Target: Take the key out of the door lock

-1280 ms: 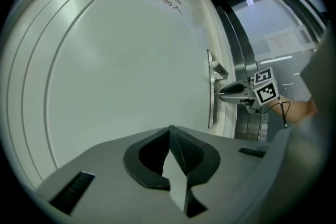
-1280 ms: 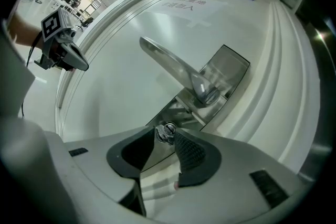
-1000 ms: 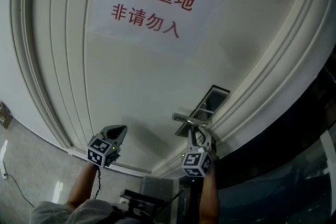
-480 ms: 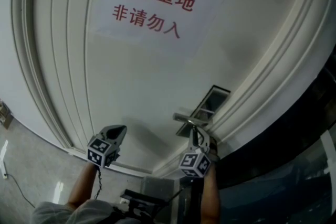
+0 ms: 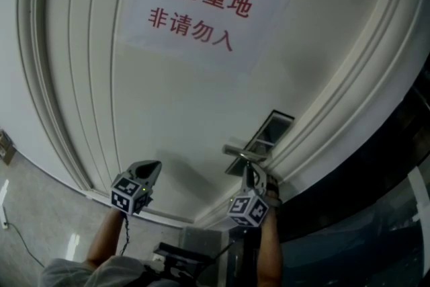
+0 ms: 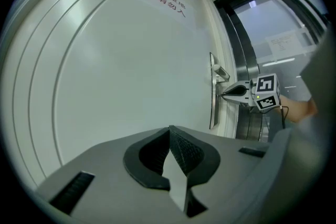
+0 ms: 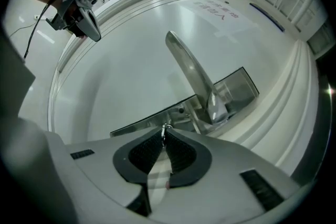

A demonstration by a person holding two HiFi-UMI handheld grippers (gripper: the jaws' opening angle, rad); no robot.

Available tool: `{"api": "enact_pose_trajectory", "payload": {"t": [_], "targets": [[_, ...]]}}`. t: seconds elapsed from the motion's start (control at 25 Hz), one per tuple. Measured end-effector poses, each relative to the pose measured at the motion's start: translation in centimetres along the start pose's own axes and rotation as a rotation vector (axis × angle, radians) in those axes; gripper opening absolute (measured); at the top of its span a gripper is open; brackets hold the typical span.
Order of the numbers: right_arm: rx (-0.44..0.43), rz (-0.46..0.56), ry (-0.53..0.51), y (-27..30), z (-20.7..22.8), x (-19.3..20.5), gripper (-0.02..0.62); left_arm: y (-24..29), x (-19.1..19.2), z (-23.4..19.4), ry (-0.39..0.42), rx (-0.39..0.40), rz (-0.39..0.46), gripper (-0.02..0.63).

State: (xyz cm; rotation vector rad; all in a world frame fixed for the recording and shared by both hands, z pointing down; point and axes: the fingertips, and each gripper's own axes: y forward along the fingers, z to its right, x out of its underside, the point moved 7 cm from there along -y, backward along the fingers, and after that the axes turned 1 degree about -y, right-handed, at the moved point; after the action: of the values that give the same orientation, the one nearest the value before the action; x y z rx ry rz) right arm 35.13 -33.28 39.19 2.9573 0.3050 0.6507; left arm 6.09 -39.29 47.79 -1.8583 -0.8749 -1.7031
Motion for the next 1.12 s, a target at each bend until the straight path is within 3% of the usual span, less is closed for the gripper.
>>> {"api": "enact_pose_trajectory", "payload": {"t": [0.36,1.12], "targets": [[0.01,-0.021,-0.133,0.2,-0.3,0.1,0.03,-0.6,0.0,-0.3,-0.004,-0.003,0.004,-0.008],[0.028,-0.047,-0.25,0.2,-0.7,0.1,0.028,-1.1,0.1,-0.9,-0.014,-0.006,0.006,-0.008]]}}
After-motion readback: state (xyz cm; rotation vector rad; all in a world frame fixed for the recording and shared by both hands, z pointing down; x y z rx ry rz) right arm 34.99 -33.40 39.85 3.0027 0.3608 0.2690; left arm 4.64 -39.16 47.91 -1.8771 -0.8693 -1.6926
